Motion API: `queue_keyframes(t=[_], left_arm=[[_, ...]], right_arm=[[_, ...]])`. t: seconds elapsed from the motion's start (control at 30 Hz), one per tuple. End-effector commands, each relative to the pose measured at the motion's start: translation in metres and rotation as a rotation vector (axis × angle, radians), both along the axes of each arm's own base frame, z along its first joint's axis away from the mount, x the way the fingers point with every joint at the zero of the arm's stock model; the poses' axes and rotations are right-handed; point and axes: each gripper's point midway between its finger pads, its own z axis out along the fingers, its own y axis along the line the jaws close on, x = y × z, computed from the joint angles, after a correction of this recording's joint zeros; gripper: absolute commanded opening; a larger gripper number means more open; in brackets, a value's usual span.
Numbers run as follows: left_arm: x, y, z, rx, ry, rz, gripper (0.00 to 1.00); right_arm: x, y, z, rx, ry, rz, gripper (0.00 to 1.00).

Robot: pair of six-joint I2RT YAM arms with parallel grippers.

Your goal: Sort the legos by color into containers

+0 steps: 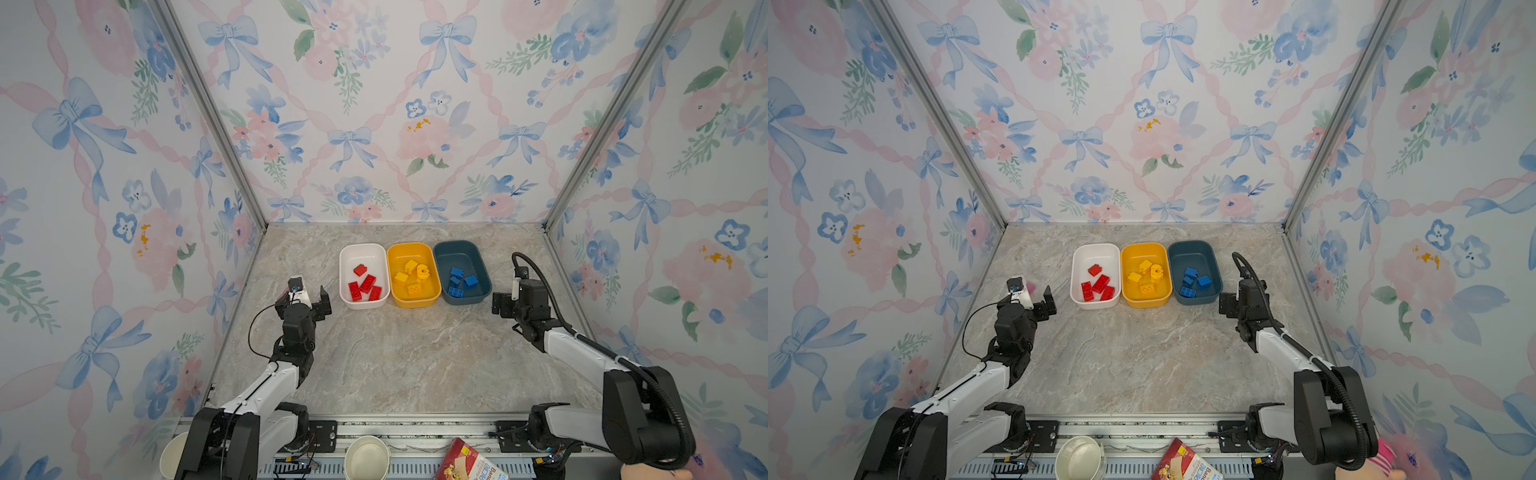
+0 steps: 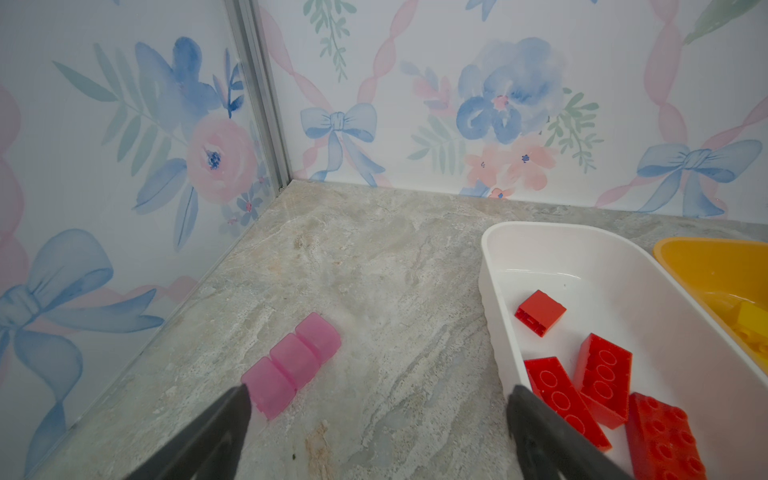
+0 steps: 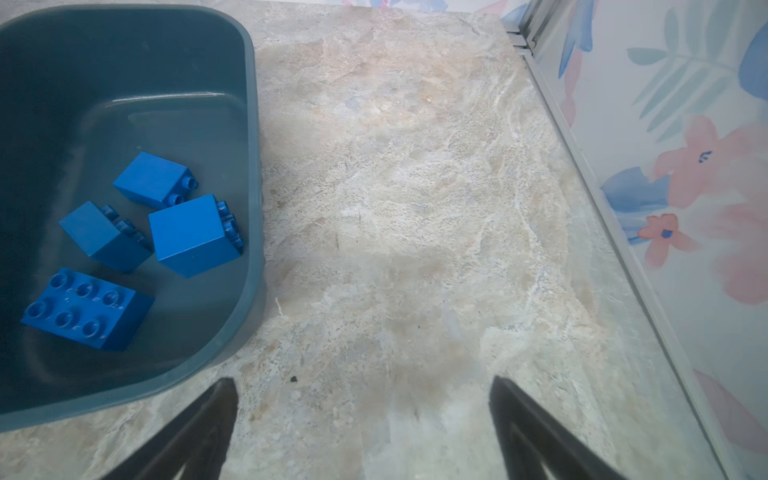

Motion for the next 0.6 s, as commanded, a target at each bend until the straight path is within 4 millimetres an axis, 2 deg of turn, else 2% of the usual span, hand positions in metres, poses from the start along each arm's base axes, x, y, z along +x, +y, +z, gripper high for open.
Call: queue_keyframes(t=[0.0,0.27,0.43,0.57], left_arm=[[0.004,0.0,0.017,0.02,-0.104,-0.016,0.98],[0.006,0.002,0.003,0.028,-0.128,-0.018,0.98],[0.006,0.004,-0.006,0.026,-0.14,-0.004,0.98],[0.009,0.002,-0.011,0.01,-0.148,-0.018,0.98]], right_arm=[[0.021,-0.001,0.021,-0.016,-0.156,0.032,0.97],[0.034,0.007,0.015,0.021,-0.22,0.077,0.97],[0.034,0.009,0.003,0.034,-0.275,0.082,0.97],[0.027,0.008,0.001,0.035,-0.316,0.08,0.97]])
